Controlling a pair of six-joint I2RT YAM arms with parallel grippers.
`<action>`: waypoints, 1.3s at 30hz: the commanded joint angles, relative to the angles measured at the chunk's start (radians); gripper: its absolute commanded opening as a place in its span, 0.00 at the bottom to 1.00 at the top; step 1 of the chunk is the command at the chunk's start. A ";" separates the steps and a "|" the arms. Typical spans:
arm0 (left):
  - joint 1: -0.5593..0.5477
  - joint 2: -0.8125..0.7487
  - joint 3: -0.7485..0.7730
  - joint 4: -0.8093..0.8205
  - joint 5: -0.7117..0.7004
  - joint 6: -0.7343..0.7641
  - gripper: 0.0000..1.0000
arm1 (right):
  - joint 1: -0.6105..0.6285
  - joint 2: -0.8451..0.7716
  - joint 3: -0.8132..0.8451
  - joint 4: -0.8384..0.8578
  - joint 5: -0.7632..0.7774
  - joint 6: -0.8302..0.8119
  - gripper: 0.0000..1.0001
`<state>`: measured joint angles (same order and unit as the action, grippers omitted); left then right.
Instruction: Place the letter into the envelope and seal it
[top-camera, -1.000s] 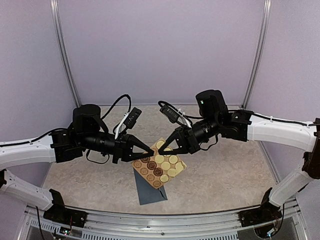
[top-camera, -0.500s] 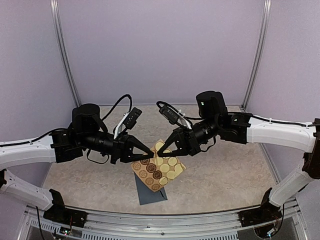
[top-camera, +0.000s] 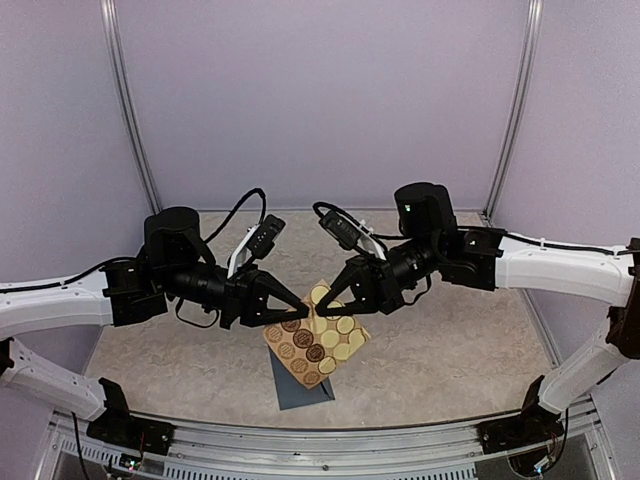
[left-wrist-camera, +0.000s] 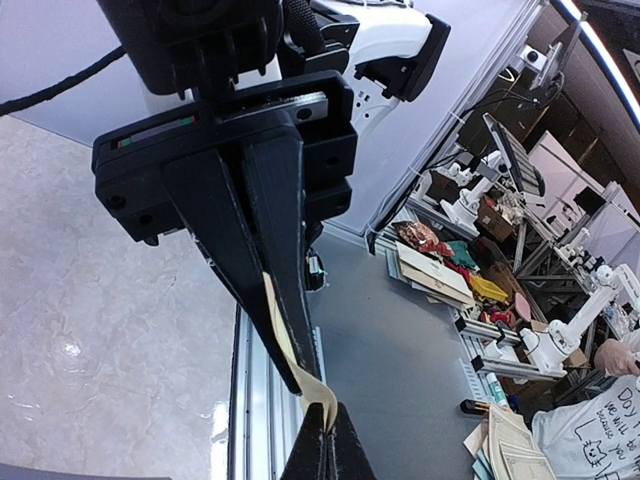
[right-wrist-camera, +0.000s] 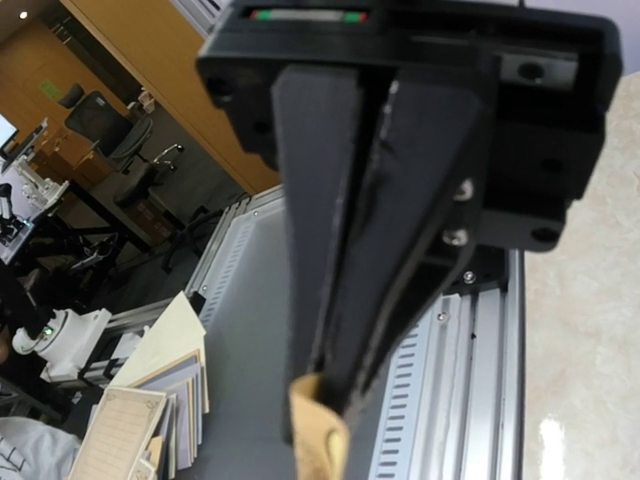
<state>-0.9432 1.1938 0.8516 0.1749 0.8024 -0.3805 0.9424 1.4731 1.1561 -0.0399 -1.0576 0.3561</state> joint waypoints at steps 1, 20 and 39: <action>0.014 -0.031 -0.019 -0.011 -0.064 0.017 0.00 | 0.024 -0.061 -0.023 0.038 -0.038 -0.002 0.00; -0.007 0.014 0.025 0.027 -0.016 0.014 0.00 | 0.029 -0.032 -0.027 0.121 -0.076 0.013 0.00; -0.029 0.013 0.021 0.071 0.018 -0.003 0.00 | 0.028 -0.005 -0.026 0.100 -0.031 0.007 0.00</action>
<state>-0.9569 1.2007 0.8543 0.2028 0.8021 -0.3809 0.9565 1.4548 1.1301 0.0429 -1.1000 0.3649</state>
